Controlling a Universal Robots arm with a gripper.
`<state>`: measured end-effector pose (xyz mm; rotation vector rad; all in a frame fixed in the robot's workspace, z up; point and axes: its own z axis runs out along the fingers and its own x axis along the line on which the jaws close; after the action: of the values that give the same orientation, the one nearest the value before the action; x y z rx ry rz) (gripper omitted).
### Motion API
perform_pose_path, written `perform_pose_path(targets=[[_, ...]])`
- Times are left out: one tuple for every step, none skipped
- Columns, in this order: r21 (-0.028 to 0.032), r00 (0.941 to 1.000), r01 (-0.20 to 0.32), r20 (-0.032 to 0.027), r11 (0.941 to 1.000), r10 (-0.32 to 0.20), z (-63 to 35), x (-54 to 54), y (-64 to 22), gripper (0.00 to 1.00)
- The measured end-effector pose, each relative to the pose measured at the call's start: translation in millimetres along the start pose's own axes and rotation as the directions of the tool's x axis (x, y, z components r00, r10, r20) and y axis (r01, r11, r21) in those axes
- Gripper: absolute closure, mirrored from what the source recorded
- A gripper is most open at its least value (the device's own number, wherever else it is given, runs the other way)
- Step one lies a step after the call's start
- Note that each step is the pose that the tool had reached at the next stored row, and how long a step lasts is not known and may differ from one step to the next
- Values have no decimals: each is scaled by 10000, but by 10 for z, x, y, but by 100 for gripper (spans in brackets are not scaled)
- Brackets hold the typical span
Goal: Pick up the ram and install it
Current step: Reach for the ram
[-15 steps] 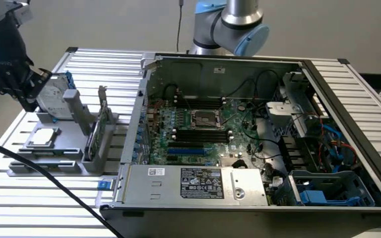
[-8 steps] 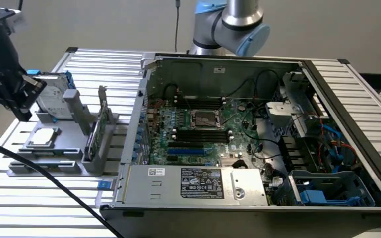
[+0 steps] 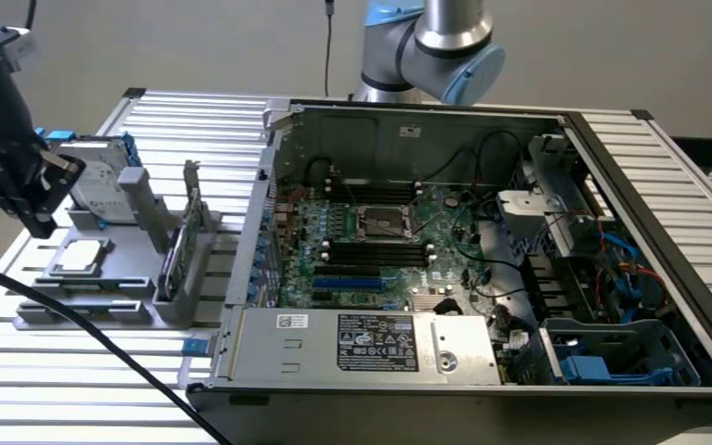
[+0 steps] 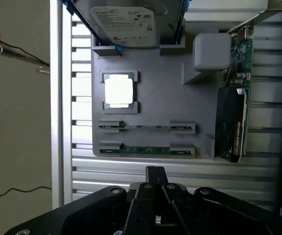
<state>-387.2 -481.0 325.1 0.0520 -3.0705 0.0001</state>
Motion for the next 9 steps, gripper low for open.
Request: perform_pose_path(targets=[[13,9998,177,9,9998,-177,8,-1,0,89],[23,9995,302,36,9995,-303,14,-1,-1,89],[26,9993,366,84,9993,-366,21,3,-4,89],[6,9991,390,144,9992,-390,29,10,-7,89],[-49,9990,403,197,9992,-402,34,15,-12,89],[-105,9990,407,214,9991,-404,35,17,-16,89],[-106,9990,406,215,9991,-404,35,17,-16,89],[-107,9990,406,215,9991,-404,36,17,-16,89],[-107,9990,406,215,9991,-403,36,17,-16,89]])
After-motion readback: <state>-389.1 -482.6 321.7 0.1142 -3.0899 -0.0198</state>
